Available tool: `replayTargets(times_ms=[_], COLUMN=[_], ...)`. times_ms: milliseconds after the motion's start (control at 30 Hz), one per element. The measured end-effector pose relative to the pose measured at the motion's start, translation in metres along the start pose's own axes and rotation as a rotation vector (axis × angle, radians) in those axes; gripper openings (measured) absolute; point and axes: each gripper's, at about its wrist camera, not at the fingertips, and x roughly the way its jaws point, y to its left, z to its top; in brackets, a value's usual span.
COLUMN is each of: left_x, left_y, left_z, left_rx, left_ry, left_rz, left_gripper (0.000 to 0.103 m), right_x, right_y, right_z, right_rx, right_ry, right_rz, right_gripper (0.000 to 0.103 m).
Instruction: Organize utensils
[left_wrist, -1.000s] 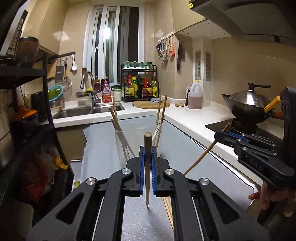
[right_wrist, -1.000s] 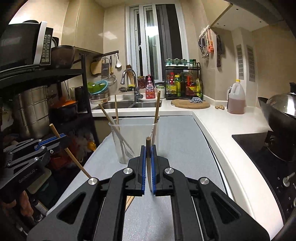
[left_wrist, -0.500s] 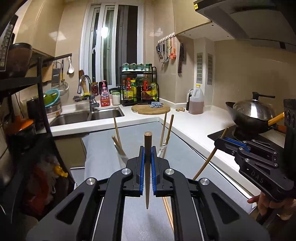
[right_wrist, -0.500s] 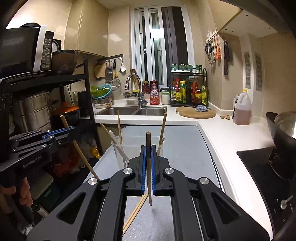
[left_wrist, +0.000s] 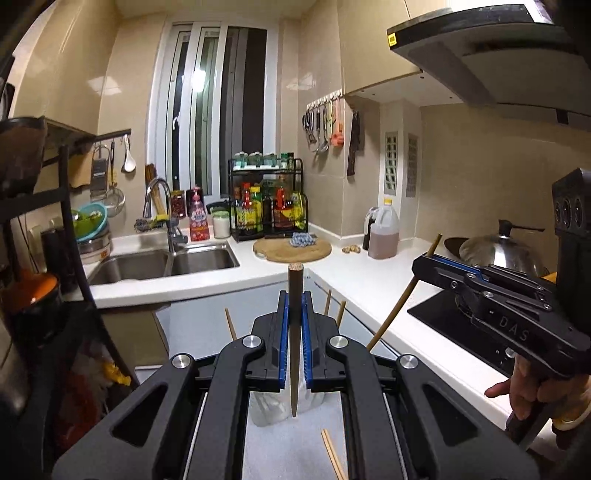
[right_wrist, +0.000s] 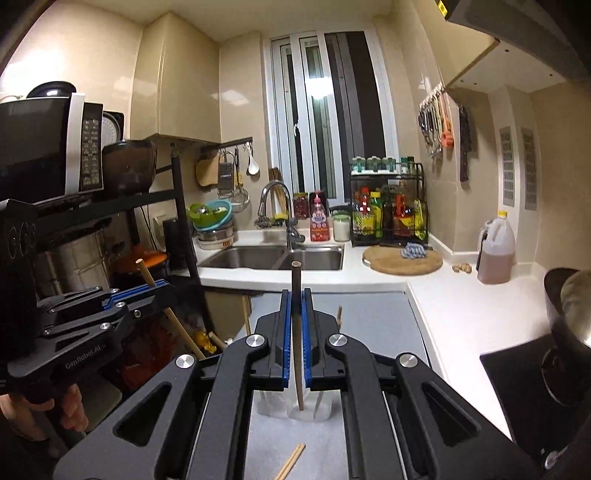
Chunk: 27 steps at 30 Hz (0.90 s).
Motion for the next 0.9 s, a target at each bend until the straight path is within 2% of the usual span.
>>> replayTargets(times_ms=[133, 367, 900], left_x=[0.007, 0.032, 0.091], left_y=[0.001, 0.011, 0.036], left_z=[0.016, 0.024, 0.0], left_rx=[0.014, 0.019, -0.019], left_ry=[-0.021, -0.027, 0.036], left_rz=[0.006, 0.036, 0.067], left_gripper=[0.006, 0.006, 0.006], right_x=[0.009, 0.029, 0.083], right_y=[0.005, 0.01, -0.003], right_z=[0.021, 0.033, 0.012], right_rx=[-0.024, -0.047, -0.02], right_ry=[-0.025, -0.036, 0.004], right_rz=[-0.003, -0.019, -0.033], right_gripper=[0.005, 0.005, 0.005])
